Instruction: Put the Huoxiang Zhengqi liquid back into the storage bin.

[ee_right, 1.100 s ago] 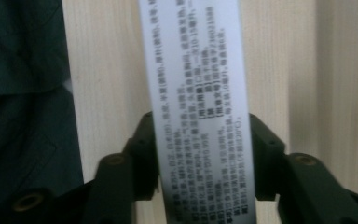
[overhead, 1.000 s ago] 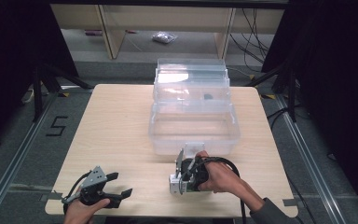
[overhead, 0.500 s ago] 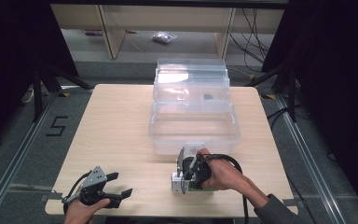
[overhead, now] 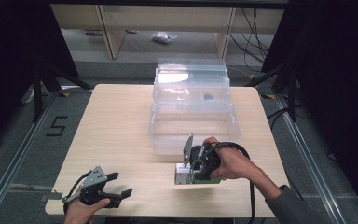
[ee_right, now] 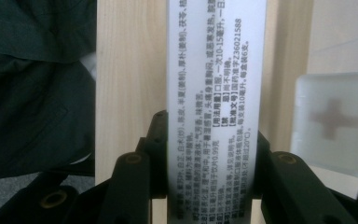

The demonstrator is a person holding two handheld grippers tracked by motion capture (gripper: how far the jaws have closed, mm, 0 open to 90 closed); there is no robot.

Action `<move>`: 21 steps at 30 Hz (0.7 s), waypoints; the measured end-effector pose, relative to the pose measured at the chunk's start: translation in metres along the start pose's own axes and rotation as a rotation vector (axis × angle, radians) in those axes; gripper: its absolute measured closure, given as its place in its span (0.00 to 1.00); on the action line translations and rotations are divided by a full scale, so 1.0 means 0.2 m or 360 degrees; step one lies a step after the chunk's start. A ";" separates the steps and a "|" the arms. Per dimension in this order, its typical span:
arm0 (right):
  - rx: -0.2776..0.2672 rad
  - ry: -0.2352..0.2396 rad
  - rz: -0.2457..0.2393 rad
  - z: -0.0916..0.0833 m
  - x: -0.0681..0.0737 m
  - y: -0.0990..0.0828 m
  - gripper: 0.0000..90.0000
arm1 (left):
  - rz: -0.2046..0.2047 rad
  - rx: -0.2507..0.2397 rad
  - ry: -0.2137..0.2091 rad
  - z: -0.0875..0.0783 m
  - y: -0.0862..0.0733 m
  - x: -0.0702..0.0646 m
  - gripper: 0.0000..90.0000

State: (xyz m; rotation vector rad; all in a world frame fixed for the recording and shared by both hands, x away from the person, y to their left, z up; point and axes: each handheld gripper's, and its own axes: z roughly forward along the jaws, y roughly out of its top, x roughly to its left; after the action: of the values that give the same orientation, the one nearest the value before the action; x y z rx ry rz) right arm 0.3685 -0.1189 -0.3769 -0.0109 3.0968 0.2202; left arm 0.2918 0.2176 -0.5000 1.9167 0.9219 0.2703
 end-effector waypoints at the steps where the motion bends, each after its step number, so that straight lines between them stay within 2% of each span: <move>1: -0.0003 -0.0005 -0.0037 -0.01 -0.01 0.00 0.72 | 0.0000 0.0000 0.0000 0.00 0.00 0.00 0.17; 2: 0.0000 -0.0014 -0.0066 -0.03 -0.02 0.00 0.72 | 0.0012 0.0013 0.0005 0.00 0.00 0.00 0.17; 4: -0.0003 -0.0009 0.0022 -0.06 -0.01 0.00 0.72 | 0.0014 0.0017 0.0013 -0.01 0.00 0.00 0.16; 5: -0.0025 -0.0032 -0.0075 -0.08 -0.03 0.00 0.72 | 0.0011 0.0015 0.0009 -0.01 0.00 0.00 0.17; 6: -0.0038 -0.0030 -0.0021 -0.10 -0.03 -0.01 0.72 | 0.0013 0.0015 0.0005 -0.01 0.00 0.00 0.17; 7: -0.0058 -0.0037 -0.0090 -0.11 -0.05 -0.01 0.72 | 0.0016 0.0016 0.0002 0.00 0.00 0.00 0.17; 8: -0.0050 -0.0036 -0.0010 -0.14 -0.04 -0.01 0.72 | 0.0016 0.0016 0.0003 0.00 0.00 0.00 0.16; 9: -0.0060 -0.0047 -0.0067 -0.15 -0.06 -0.01 0.72 | 0.0016 0.0015 0.0002 0.00 0.00 0.00 0.16; 10: -0.0054 -0.0057 -0.0019 -0.18 -0.06 -0.01 0.72 | 0.0016 0.0016 0.0002 0.00 0.00 0.00 0.16; 11: -0.0056 -0.0055 -0.0046 -0.19 -0.07 -0.01 0.72 | 0.0016 0.0015 0.0003 0.00 0.00 0.00 0.17; 12: -0.0049 -0.0065 -0.0012 -0.21 -0.07 -0.01 0.72 | 0.0015 0.0015 0.0003 0.00 0.00 0.00 0.17; 15: -0.0047 -0.0078 -0.0003 -0.25 -0.08 -0.01 0.72 | 0.0012 0.0012 0.0003 0.00 0.00 0.01 0.17; 18: -0.0069 -0.0101 -0.0074 -0.31 -0.12 -0.01 0.72 | 0.0015 0.0015 0.0002 0.00 0.00 0.01 0.17; 20: -0.0046 -0.0098 0.0005 -0.34 -0.12 -0.01 0.72 | 0.0012 0.0013 0.0004 0.00 0.00 0.01 0.17; 21: -0.0047 -0.0102 -0.0010 -0.35 -0.13 -0.01 0.72 | 0.0012 0.0013 0.0004 0.00 0.00 0.01 0.17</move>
State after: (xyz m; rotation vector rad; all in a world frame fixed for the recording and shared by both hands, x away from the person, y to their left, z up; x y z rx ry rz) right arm 0.3911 -0.1303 -0.3072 -0.0143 3.0294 0.2610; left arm 0.2923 0.2188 -0.4998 1.9280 0.9187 0.2740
